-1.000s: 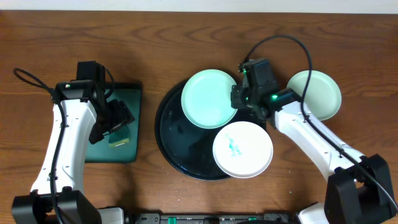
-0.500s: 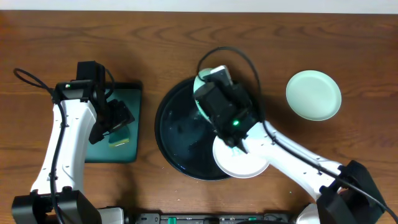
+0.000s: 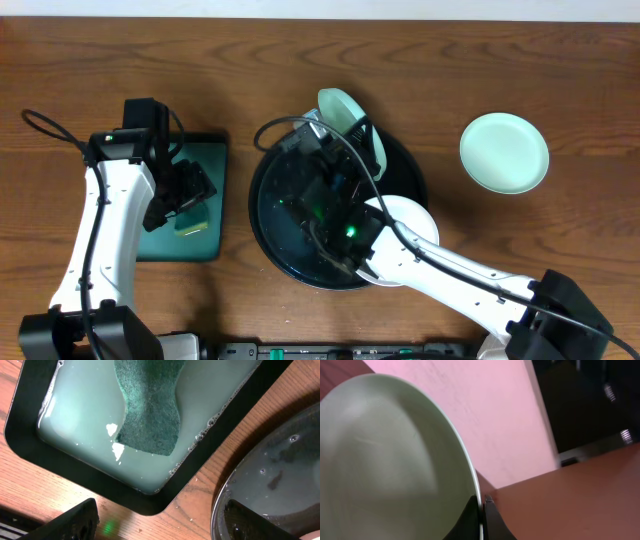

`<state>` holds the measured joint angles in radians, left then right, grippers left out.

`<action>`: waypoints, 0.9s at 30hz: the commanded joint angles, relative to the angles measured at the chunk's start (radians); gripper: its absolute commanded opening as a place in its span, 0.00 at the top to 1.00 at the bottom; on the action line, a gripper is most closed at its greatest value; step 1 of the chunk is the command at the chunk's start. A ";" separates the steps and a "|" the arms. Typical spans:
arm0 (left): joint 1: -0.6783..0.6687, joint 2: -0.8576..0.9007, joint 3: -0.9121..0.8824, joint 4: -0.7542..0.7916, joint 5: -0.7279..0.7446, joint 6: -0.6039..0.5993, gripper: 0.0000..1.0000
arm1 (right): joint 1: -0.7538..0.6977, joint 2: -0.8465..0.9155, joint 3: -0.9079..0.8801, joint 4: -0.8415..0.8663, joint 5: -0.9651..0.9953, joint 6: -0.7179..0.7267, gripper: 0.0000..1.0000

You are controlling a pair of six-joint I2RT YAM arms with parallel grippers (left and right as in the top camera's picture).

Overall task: Clean dirty plates on tray and stack at the side
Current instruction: 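Lift the scrubbed green plate with the right gripper and tip it upright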

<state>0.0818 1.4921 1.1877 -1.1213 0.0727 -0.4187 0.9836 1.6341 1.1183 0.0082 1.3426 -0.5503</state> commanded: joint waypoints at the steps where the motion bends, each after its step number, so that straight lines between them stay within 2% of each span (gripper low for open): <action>1: -0.003 -0.003 0.006 -0.004 -0.006 -0.001 0.19 | 0.023 -0.007 0.021 0.011 0.091 -0.157 0.99; 21: -0.003 -0.003 0.006 -0.003 -0.006 -0.001 0.18 | 0.046 -0.007 0.021 0.011 0.097 -0.183 0.99; 24: -0.003 -0.003 0.006 -0.003 -0.006 -0.001 0.18 | 0.035 -0.006 0.017 -0.009 0.014 -0.117 0.99; 27: -0.003 -0.003 0.006 -0.004 -0.006 -0.001 0.18 | 0.042 -0.006 0.017 0.002 0.085 -0.109 0.99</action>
<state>0.0818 1.4921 1.1877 -1.1213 0.0723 -0.4187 1.0203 1.6341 1.1183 -0.0021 1.3827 -0.7040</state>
